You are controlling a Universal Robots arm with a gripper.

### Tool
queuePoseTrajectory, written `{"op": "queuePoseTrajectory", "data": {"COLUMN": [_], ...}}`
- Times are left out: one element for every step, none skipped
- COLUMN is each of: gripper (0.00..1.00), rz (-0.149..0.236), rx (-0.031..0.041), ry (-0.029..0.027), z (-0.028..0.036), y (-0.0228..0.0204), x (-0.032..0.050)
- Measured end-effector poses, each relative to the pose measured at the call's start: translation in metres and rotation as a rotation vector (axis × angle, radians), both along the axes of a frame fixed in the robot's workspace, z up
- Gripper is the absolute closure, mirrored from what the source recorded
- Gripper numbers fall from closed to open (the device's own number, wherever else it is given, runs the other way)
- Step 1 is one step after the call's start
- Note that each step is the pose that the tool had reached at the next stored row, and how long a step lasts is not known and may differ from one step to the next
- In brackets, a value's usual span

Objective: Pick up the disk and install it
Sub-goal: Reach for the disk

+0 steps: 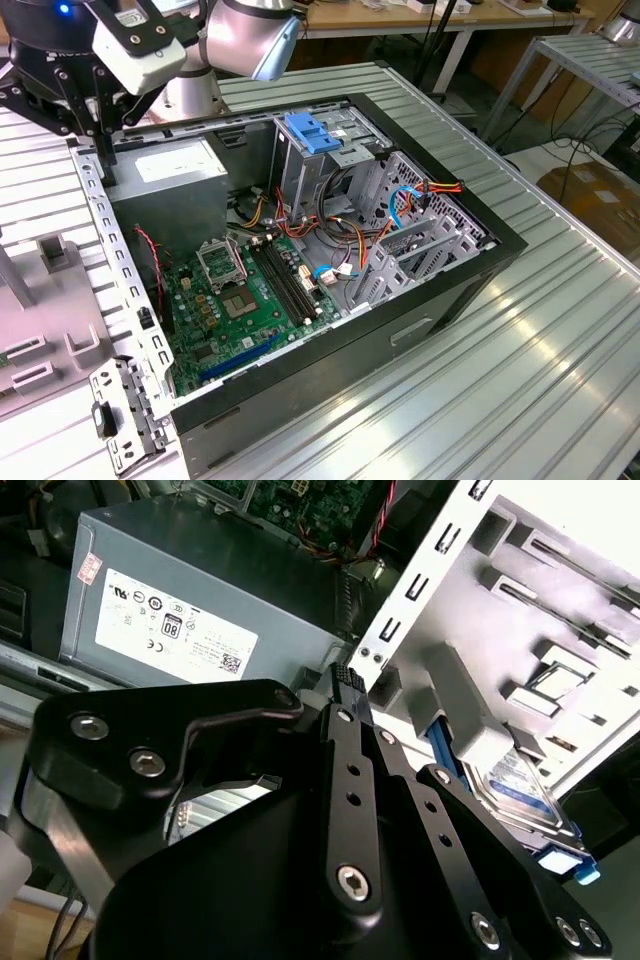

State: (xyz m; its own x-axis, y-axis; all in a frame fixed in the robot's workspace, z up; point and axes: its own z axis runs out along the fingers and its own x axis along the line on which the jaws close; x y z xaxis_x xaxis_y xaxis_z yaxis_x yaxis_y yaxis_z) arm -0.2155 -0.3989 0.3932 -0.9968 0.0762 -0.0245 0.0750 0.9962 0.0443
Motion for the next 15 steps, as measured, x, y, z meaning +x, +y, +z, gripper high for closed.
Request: {"op": "queuePoseTrajectory", "data": {"gripper": [0.89, 0.89, 0.89, 0.89, 0.89, 0.89, 0.89, 0.89, 0.89, 0.89, 0.89, 0.89, 0.89, 0.89, 0.89], "rz": [0.000, 0.000, 0.000, 0.000, 0.000, 0.000, 0.000, 0.000, 0.000, 0.000, 0.000, 0.000, 0.000, 0.000, 0.000], "rx": [0.0000, 0.0001, 0.0000, 0.0000, 0.0000, 0.0000, 0.0000, 0.0000, 0.0000, 0.0001, 0.0000, 0.0000, 0.0000, 0.0000, 0.0000], "ry": [0.0000, 0.0000, 0.0000, 0.0000, 0.0000, 0.0000, 0.0000, 0.0000, 0.0000, 0.0000, 0.0000, 0.0000, 0.0000, 0.0000, 0.0000], "z": [0.0000, -0.0001, -0.0001, -0.0001, -0.0001, -0.0001, -0.0001, -0.0001, -0.0001, -0.0001, -0.0001, -0.0001, -0.0001, -0.0001, -0.0001], "y": [0.0000, 0.0000, 0.0000, 0.0000, 0.0000, 0.0000, 0.0000, 0.0000, 0.0000, 0.0000, 0.0000, 0.0000, 0.0000, 0.0000, 0.0000], "x": [-0.0020, -0.0033, -0.0043, -0.0048, -0.0057, -0.0068, -0.0078, -0.0085, -0.0093, -0.0101, -0.0109, -0.0117, -0.0125, -0.0133, -0.0147]}}
